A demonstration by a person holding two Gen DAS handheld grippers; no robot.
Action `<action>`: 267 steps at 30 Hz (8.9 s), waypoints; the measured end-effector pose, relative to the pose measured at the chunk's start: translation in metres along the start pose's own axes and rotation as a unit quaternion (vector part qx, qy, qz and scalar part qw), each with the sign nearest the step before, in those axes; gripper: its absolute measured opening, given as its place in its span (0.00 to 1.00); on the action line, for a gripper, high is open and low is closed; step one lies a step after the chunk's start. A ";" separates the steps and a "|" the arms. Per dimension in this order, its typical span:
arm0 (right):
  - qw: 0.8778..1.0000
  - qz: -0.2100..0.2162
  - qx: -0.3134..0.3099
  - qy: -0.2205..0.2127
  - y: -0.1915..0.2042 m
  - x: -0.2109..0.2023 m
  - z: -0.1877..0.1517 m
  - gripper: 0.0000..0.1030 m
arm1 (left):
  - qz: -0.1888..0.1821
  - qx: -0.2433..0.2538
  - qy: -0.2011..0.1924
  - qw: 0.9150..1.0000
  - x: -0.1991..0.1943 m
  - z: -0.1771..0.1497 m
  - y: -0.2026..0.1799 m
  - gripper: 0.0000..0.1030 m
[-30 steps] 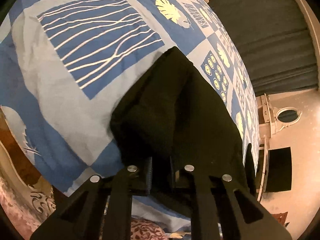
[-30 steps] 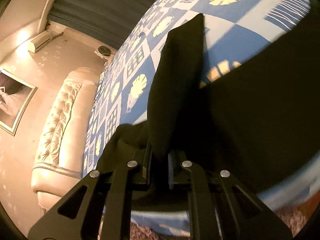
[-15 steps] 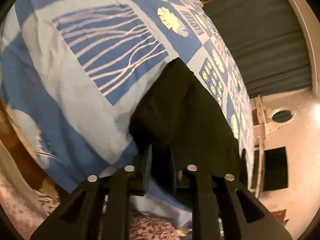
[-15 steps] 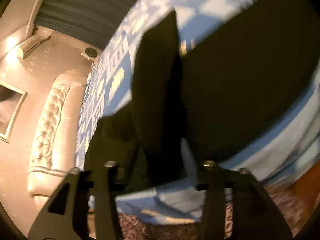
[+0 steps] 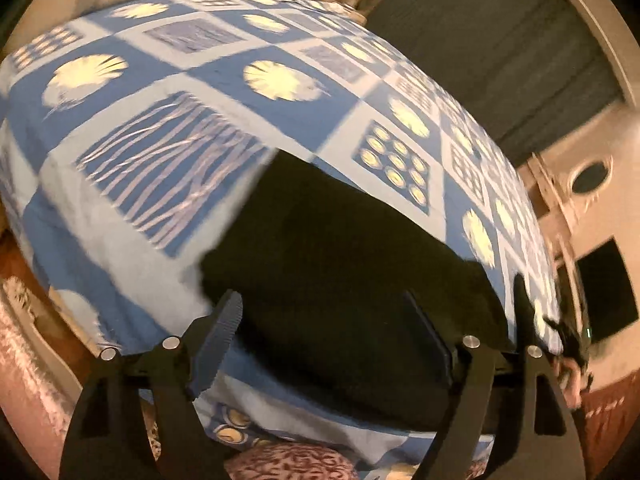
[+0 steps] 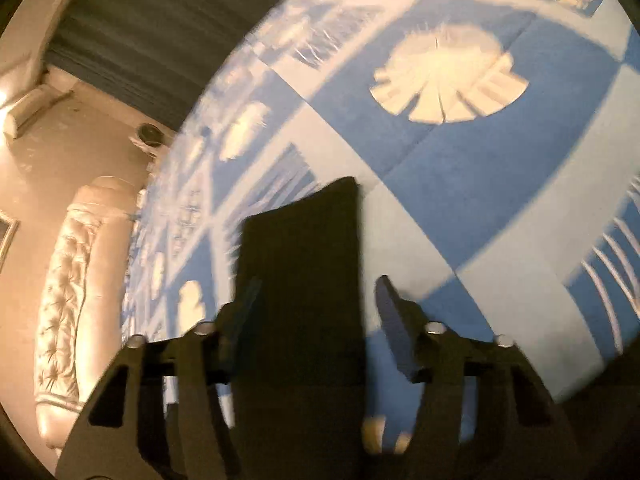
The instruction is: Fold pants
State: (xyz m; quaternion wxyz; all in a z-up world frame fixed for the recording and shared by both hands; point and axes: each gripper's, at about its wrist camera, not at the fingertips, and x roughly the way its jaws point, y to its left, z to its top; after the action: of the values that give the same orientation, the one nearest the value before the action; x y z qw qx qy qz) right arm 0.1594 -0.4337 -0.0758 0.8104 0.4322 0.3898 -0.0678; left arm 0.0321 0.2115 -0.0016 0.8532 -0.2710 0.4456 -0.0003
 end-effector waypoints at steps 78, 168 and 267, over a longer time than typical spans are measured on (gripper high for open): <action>0.865 0.089 -0.415 0.266 0.084 0.012 -0.086 0.04 | -0.116 0.108 0.128 0.979 0.092 -0.104 -0.165 0.78; 0.998 -0.019 -0.039 0.043 -0.222 -0.203 0.018 0.17 | -0.005 0.226 0.083 0.971 0.097 -0.062 -0.123 0.89; 0.970 0.119 -0.059 0.203 -0.086 -0.116 -0.123 0.42 | -0.033 0.268 0.024 0.962 0.041 -0.096 -0.164 0.95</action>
State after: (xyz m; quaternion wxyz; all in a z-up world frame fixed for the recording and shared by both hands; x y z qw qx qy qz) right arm -0.0287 -0.4205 -0.0910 0.7405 0.4314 0.4956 0.1413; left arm 0.0232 0.0172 -0.0014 0.8834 -0.0467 0.4400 -0.1547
